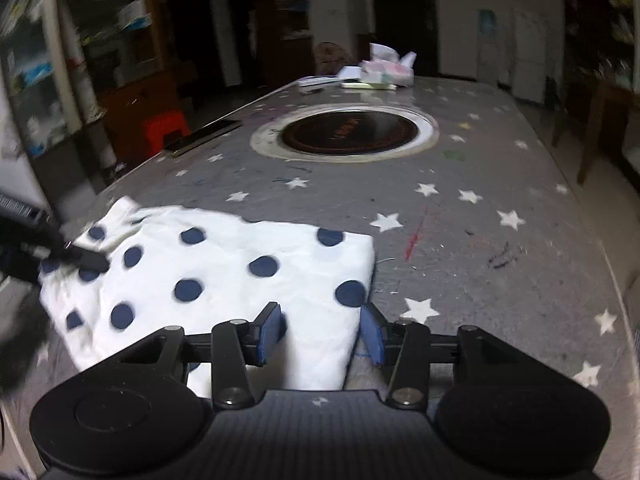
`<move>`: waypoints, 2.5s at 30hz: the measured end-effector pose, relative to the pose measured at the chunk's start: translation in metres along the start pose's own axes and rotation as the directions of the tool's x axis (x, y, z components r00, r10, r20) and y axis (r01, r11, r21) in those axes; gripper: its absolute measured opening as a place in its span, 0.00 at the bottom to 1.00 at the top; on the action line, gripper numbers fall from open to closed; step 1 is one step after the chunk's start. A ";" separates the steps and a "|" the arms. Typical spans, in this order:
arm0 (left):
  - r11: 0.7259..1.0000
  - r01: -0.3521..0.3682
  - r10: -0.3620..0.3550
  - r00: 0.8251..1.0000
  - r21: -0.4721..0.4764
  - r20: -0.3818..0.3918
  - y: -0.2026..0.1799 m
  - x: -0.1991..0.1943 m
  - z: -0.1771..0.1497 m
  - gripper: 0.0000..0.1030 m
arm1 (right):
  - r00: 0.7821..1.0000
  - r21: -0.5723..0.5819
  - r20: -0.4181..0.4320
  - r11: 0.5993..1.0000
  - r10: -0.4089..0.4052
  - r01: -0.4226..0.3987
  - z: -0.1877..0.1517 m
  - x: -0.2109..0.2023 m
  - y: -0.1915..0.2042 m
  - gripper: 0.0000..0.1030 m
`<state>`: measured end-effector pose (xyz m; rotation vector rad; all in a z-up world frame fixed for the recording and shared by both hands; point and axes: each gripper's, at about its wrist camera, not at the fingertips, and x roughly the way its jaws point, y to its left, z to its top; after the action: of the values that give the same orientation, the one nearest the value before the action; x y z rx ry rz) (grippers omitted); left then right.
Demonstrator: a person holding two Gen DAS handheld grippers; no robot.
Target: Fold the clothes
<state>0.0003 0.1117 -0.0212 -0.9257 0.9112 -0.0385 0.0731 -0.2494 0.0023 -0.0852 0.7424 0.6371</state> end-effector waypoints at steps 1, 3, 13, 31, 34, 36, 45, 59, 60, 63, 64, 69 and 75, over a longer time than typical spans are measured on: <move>1.000 -0.005 0.005 1.000 0.008 0.000 -0.001 0.000 0.001 0.35 | 1.000 0.016 -0.005 1.000 0.007 -0.007 0.000 0.002 -0.002 0.43; 1.000 -0.014 0.014 1.000 0.024 0.000 -0.003 0.001 0.002 0.35 | 1.000 0.058 -0.011 0.998 0.020 -0.019 -0.002 0.004 -0.005 0.43; 0.992 -0.063 0.063 0.998 0.114 0.007 -0.021 0.009 0.011 0.35 | 0.997 0.207 0.058 0.976 0.050 -0.061 -0.006 -0.003 -0.017 0.04; 0.950 -0.033 0.032 0.999 0.312 0.008 -0.122 0.071 0.060 0.33 | 0.974 0.200 0.203 0.978 -0.097 0.056 0.062 -0.027 -0.069 0.03; 0.944 -0.031 0.029 1.000 0.327 0.011 -0.138 0.087 0.069 0.33 | 0.971 0.200 0.206 0.976 -0.123 0.081 0.074 -0.023 -0.082 0.03; 0.940 -0.032 0.029 0.999 0.339 0.014 -0.148 0.099 0.074 0.33 | 0.969 0.202 0.205 0.974 -0.140 0.098 0.081 -0.019 -0.092 0.03; 0.931 -0.072 0.074 0.997 0.357 0.007 -0.163 0.139 0.084 0.33 | 0.968 0.214 0.174 0.967 -0.179 0.140 0.088 0.007 -0.120 0.03; 0.917 -0.086 0.110 0.993 0.390 -0.039 -0.164 0.159 0.071 0.33 | 0.969 0.232 0.126 0.956 -0.212 0.179 0.078 0.023 -0.142 0.03; 0.915 -0.081 0.108 0.993 0.395 -0.047 -0.165 0.160 0.069 0.33 | 0.968 0.232 0.125 0.955 -0.217 0.184 0.077 0.022 -0.142 0.03; 0.916 -0.067 0.104 0.992 0.395 -0.071 -0.165 0.161 0.063 0.33 | 0.966 0.237 0.118 0.951 -0.229 0.197 0.073 0.016 -0.145 0.03; 0.916 -0.061 0.100 0.992 0.397 -0.080 -0.165 0.161 0.060 0.33 | 0.966 0.238 0.114 0.950 -0.233 0.201 0.071 0.015 -0.146 0.03; 0.912 -0.022 0.081 0.988 0.409 -0.129 -0.167 0.159 0.047 0.33 | 0.965 0.236 0.090 0.946 -0.247 0.221 0.060 0.003 -0.149 0.03; 0.903 0.021 0.063 0.982 0.429 -0.180 -0.171 0.157 0.029 0.33 | 0.960 0.241 0.078 0.939 -0.270 0.244 0.048 -0.015 -0.150 0.03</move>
<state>0.1781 -0.0382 0.0034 -0.5037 1.0369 -0.3039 0.1790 -0.3646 0.0255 0.0652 0.6796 0.3002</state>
